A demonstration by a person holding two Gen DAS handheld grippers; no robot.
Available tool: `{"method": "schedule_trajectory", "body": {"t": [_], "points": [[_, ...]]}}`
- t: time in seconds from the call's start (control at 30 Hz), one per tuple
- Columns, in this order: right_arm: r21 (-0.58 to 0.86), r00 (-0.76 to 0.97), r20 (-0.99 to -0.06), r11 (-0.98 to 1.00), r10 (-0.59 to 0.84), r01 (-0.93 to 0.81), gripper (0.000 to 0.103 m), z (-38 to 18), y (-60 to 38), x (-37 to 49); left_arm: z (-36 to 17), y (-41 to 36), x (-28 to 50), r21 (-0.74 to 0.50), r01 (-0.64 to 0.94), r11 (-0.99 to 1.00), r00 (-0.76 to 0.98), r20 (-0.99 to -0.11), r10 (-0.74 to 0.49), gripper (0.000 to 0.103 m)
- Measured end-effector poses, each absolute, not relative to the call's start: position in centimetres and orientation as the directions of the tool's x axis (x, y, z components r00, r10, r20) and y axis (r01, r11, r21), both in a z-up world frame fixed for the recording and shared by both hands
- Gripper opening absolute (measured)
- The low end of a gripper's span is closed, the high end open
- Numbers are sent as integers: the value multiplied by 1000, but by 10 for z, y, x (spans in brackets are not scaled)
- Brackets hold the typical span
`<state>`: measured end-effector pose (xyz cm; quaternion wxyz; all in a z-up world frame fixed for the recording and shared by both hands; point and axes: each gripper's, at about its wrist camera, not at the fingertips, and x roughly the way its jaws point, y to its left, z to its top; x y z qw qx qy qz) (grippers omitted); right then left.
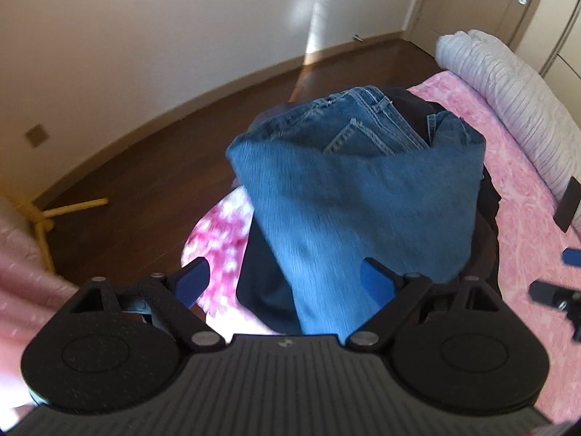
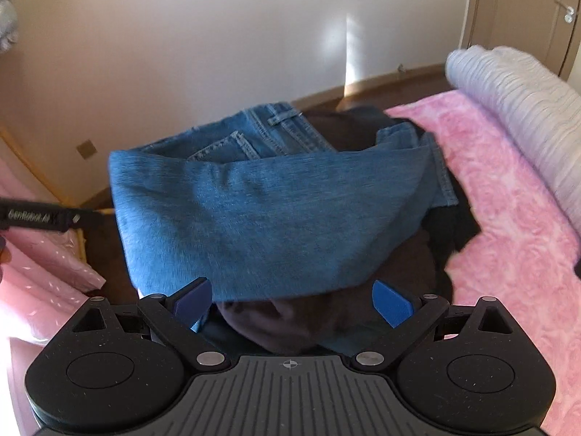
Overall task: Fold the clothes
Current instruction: 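Move both tools toward the blue jeans on top of the pile, then grasp the blue jeans with the left tool and lift them off the pile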
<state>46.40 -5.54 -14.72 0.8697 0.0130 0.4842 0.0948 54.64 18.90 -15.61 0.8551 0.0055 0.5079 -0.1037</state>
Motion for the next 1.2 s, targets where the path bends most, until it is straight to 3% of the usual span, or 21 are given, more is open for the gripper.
{"method": "schedule_trajectory", "body": {"t": [0.33, 0.43, 0.57, 0.6, 0.83, 1.0, 1.17, 1.2], "points": [[108, 388, -910, 986, 150, -128, 98, -211, 0, 547, -206, 191, 635, -221, 322, 921, 326, -887, -327, 66], [118, 361, -920, 986, 154, -119, 98, -221, 6, 556, -213, 192, 645, -244, 330, 912, 295, -891, -345, 51], [142, 344, -923, 983, 174, -118, 98, -225, 11, 564, -211, 195, 649, -302, 351, 886, 269, -874, -405, 21], [153, 344, -921, 981, 185, -120, 98, -225, 13, 564, -208, 195, 650, -319, 358, 878, 264, -867, -423, 19], [245, 447, -818, 922, 363, -300, 98, -192, 37, 536, -192, 195, 657, -379, 402, 834, 222, -843, -490, 18], [108, 437, -836, 879, 333, -464, 98, -204, 87, 520, -175, 191, 658, -416, 434, 799, 205, -818, -538, 16], [-89, 511, -837, 874, 194, -477, 97, -231, 121, 516, -155, 183, 653, -435, 463, 772, 210, -792, -573, 14], [-106, 527, -831, 878, 179, -466, 89, -231, 122, 514, -153, 180, 652, -429, 472, 770, 214, -792, -572, 14]]}}
